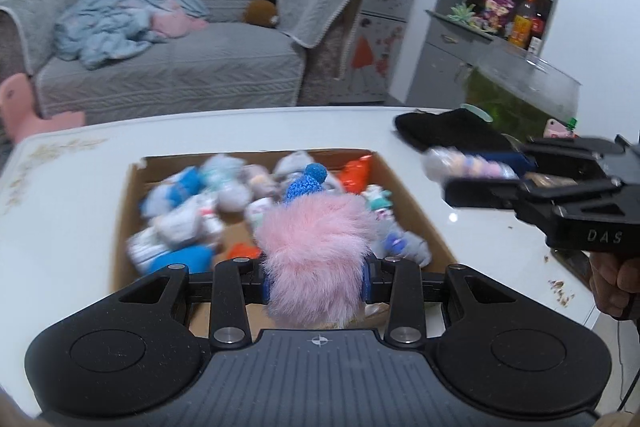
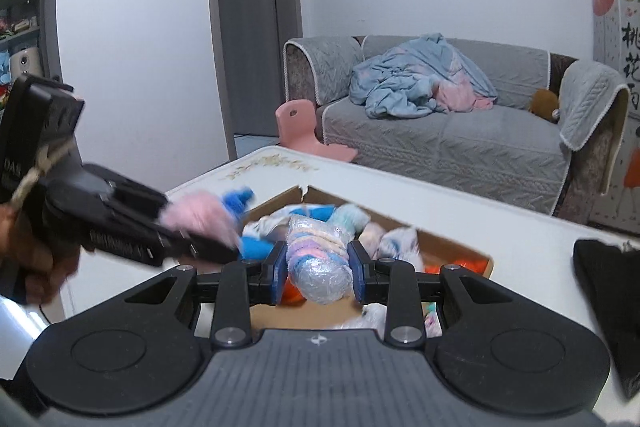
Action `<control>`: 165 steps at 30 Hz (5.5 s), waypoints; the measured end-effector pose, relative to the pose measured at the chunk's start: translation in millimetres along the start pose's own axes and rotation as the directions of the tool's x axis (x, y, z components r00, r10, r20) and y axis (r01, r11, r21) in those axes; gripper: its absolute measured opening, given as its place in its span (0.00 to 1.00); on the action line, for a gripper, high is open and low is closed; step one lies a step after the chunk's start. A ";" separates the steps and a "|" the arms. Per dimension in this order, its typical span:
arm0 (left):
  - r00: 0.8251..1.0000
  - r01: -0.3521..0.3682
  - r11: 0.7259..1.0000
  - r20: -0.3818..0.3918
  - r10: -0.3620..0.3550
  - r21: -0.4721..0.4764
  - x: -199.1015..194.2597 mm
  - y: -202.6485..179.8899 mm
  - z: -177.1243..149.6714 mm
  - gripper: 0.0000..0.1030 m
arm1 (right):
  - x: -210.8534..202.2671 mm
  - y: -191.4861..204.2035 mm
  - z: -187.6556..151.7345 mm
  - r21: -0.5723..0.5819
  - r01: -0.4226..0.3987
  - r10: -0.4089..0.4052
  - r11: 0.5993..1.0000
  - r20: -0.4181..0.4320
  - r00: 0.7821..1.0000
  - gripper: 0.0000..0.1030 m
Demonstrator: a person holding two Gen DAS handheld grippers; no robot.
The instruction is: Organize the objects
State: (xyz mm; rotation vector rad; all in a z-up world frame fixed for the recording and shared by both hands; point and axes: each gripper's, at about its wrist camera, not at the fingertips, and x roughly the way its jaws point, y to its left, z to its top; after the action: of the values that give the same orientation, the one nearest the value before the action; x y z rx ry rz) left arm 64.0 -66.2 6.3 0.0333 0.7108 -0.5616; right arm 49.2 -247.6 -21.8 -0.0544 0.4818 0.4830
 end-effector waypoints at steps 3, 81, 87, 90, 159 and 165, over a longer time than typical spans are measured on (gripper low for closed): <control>0.999 0.030 0.999 -0.017 -0.030 -0.015 26.5 -2.1 2.1 0.42 | 5.5 -6.9 3.8 -0.008 0.013 -0.013 1.000 -0.012 1.000 0.28; 0.937 -0.135 0.988 -0.334 0.102 -0.078 75.9 31.7 -16.9 0.99 | 91.3 24.5 -33.5 -0.233 -0.080 -0.038 0.969 -0.460 0.887 0.62; 0.937 -0.169 0.973 -0.333 0.108 -0.159 71.3 33.4 -16.5 0.99 | 89.2 26.6 -30.0 -0.200 -0.051 -0.046 0.979 -0.453 0.890 0.79; 0.935 -0.195 0.961 -0.332 0.122 -0.196 66.7 35.1 -15.3 0.99 | 84.1 25.6 -26.6 -0.173 -0.021 -0.059 0.985 -0.443 0.895 0.88; 0.863 -0.506 0.853 -0.072 0.501 -0.130 -7.4 22.8 -27.1 1.00 | 39.4 41.6 -36.7 0.174 0.221 -0.156 0.960 -0.323 0.934 0.99; 0.866 -0.499 0.857 -0.037 0.499 -0.129 -15.2 20.7 -24.9 1.00 | 39.3 44.6 -34.1 0.169 0.215 -0.155 0.962 -0.312 0.937 0.99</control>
State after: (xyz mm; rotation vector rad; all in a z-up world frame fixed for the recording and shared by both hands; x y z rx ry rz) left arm 49.8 -36.0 -6.4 0.0908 0.7065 -0.0116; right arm 44.5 -196.6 -67.3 0.0232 0.8107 0.2371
